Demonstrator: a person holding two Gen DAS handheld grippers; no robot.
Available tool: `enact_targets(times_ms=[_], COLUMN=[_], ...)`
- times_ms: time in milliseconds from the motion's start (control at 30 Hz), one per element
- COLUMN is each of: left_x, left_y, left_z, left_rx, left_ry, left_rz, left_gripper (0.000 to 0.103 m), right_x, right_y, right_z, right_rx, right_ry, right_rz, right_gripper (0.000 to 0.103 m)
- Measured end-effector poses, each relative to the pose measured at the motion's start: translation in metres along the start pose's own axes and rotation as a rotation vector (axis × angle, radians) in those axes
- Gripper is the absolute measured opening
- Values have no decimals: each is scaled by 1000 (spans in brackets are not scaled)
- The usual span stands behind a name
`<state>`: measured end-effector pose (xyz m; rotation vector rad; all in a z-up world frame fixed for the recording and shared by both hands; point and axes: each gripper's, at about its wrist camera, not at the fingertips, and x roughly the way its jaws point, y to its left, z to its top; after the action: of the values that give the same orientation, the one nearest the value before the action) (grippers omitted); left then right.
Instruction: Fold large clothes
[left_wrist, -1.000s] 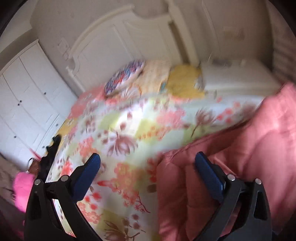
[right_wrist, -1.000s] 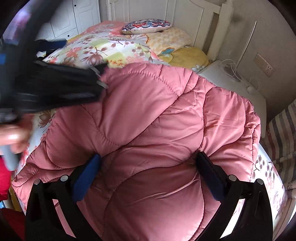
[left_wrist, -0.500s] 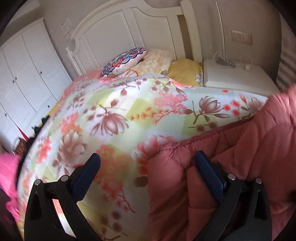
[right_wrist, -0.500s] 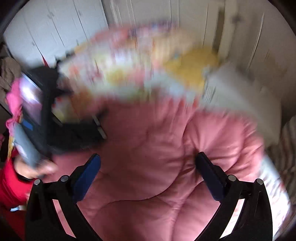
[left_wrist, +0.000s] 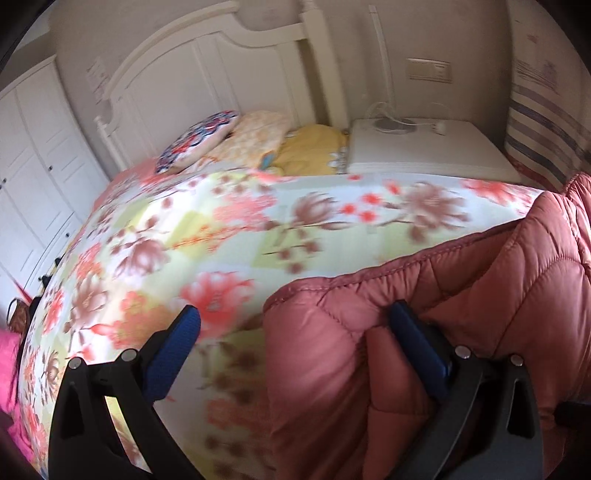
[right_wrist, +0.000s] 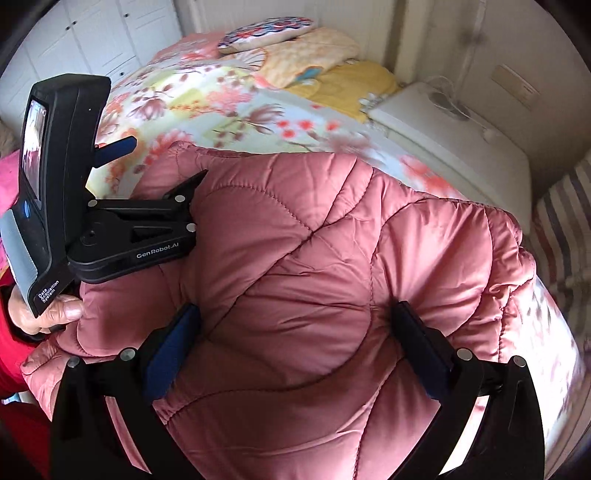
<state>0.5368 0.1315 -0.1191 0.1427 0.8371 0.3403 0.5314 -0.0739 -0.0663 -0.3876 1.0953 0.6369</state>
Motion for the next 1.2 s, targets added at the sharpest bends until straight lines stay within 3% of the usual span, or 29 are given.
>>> enact_targets(times_ms=[233,367,433,500,567,633,800,900,967,1100,1200], left_x=[-19,-21,-21,-22,-24,-28,-74,-115,-129,-109,-91], left_y=[-61,-59,-57,-55,-54,-45,-4,7,-6,-38,-37], left_z=[4,2,1,1,2,5,12,3,-6,-26,-35], left_rx=[74,47,43,43,44,40,25,50,114,207,165], left_ry=[-30,-18,-10,-10,-6,-7,-43,-102,-127,-67,-31], left_rz=[-72,-94,-101,-106,-119,-118,-98,-111,-73,-1,-17], left_gripper=[101,101,101,101,101,101,101,101,101,101,101], right_x=[-36,-101,-112,-107,-74,-53,-55,-53,-54,-67,-94], right_y=[-38,-18,0,21,31,39,40,39,40,43,39], right_z=[-46,-75,-89,-99,-108,-115,-110,-112,-113,-115,-119], right_rx=[140,158,129,85,62,39,39,48,66,99,127], right_ry=[-64,-184,-175,-159,-58,-81,-37,-48,-64,-110,-172], right_rz=[-69,-78,-116,-155,-218,-272,-278,-279,-281,-283,-240], right_gripper=[98,98,98,98,99,99,99,99,99,99,99])
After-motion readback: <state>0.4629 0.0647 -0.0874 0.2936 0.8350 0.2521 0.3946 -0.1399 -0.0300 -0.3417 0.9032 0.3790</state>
